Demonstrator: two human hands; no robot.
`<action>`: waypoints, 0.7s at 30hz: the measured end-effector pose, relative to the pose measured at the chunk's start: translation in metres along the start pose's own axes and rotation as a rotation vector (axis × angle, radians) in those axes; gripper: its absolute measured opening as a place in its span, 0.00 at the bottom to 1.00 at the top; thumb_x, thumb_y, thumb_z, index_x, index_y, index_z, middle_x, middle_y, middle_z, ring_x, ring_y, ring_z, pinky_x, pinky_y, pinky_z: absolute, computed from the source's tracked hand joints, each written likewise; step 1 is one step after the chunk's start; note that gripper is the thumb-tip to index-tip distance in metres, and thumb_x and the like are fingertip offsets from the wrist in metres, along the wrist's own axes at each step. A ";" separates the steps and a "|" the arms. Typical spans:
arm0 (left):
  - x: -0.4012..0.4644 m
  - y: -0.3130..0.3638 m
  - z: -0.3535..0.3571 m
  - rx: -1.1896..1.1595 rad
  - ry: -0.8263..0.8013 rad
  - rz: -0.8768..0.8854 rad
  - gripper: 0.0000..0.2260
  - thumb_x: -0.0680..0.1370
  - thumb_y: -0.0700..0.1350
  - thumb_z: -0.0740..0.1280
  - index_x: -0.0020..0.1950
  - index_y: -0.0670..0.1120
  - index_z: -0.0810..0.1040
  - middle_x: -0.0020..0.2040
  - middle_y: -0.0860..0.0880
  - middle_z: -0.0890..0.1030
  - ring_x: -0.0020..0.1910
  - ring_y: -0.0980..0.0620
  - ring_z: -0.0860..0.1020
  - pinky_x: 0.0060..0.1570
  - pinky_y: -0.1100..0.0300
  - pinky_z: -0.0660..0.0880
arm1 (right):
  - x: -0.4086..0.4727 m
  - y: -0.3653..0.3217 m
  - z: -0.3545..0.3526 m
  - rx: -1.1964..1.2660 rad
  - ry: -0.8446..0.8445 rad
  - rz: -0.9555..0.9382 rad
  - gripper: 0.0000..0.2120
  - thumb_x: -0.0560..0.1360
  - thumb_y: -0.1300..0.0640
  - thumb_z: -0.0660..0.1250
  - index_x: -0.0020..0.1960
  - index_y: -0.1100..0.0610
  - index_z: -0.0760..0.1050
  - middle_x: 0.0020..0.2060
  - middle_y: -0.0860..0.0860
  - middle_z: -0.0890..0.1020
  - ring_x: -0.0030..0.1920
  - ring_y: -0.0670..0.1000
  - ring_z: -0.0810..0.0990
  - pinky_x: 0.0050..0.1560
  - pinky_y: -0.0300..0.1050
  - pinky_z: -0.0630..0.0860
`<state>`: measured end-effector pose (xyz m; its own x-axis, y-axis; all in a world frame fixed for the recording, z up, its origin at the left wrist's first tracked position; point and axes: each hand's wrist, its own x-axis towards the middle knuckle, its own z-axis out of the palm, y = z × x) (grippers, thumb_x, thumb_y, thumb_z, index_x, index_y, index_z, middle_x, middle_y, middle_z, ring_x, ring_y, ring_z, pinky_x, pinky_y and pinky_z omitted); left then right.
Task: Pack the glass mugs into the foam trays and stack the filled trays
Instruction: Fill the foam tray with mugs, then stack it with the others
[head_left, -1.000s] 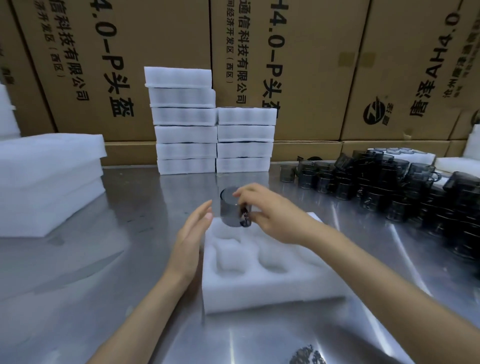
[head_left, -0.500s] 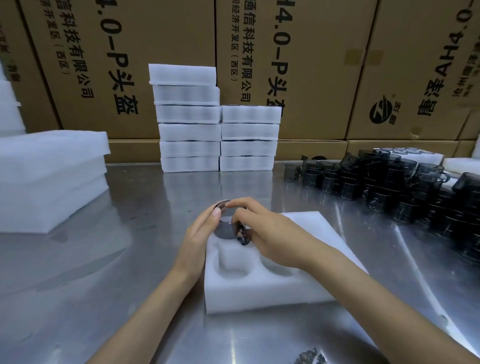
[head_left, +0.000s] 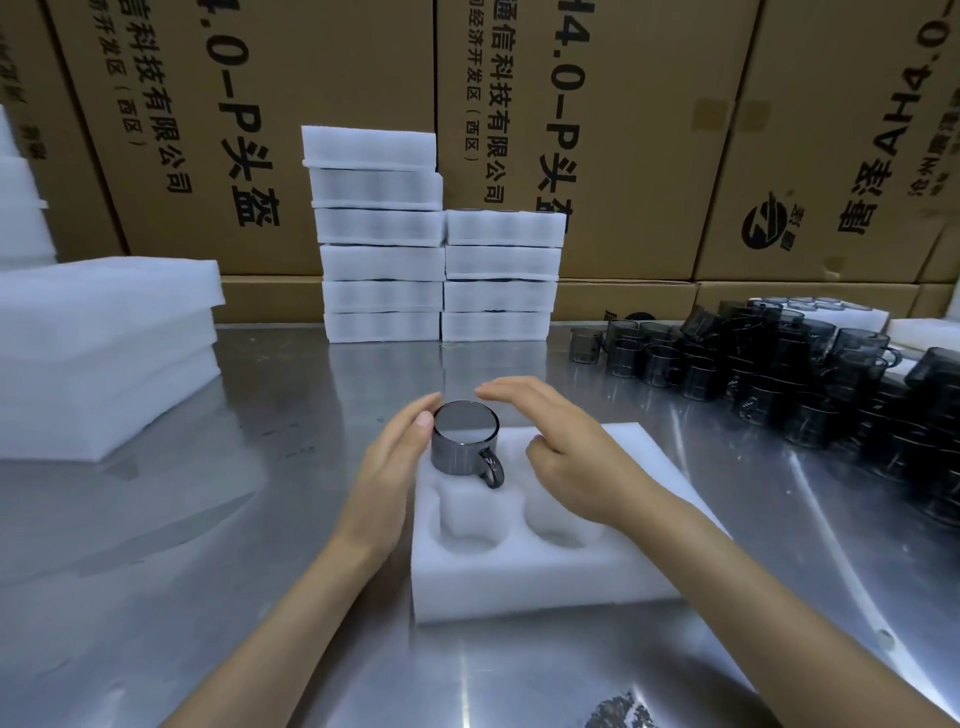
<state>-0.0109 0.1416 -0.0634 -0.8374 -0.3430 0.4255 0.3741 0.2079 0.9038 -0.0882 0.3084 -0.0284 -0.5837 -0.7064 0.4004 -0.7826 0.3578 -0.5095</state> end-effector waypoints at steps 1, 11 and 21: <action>-0.001 0.001 -0.004 0.099 0.019 0.042 0.14 0.76 0.56 0.62 0.61 0.57 0.75 0.62 0.61 0.77 0.65 0.65 0.70 0.66 0.66 0.64 | -0.001 -0.001 -0.001 -0.040 0.008 0.006 0.35 0.70 0.73 0.52 0.71 0.48 0.65 0.70 0.40 0.66 0.70 0.38 0.61 0.67 0.30 0.57; -0.012 0.005 -0.020 0.697 -0.025 0.363 0.24 0.75 0.59 0.51 0.63 0.53 0.77 0.65 0.61 0.73 0.69 0.62 0.66 0.69 0.67 0.54 | -0.006 -0.010 -0.004 -0.282 -0.188 0.006 0.27 0.79 0.62 0.52 0.76 0.48 0.56 0.75 0.39 0.55 0.75 0.38 0.49 0.75 0.44 0.47; -0.013 -0.004 -0.019 0.763 -0.059 0.314 0.25 0.73 0.61 0.52 0.54 0.53 0.83 0.60 0.60 0.78 0.62 0.61 0.72 0.64 0.63 0.61 | -0.005 -0.016 0.000 -0.403 -0.347 0.042 0.22 0.81 0.53 0.49 0.74 0.52 0.62 0.76 0.44 0.56 0.76 0.45 0.53 0.73 0.45 0.53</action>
<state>0.0064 0.1275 -0.0717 -0.7666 -0.1212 0.6306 0.2383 0.8582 0.4547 -0.0729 0.3069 -0.0222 -0.5635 -0.8226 0.0759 -0.8212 0.5478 -0.1597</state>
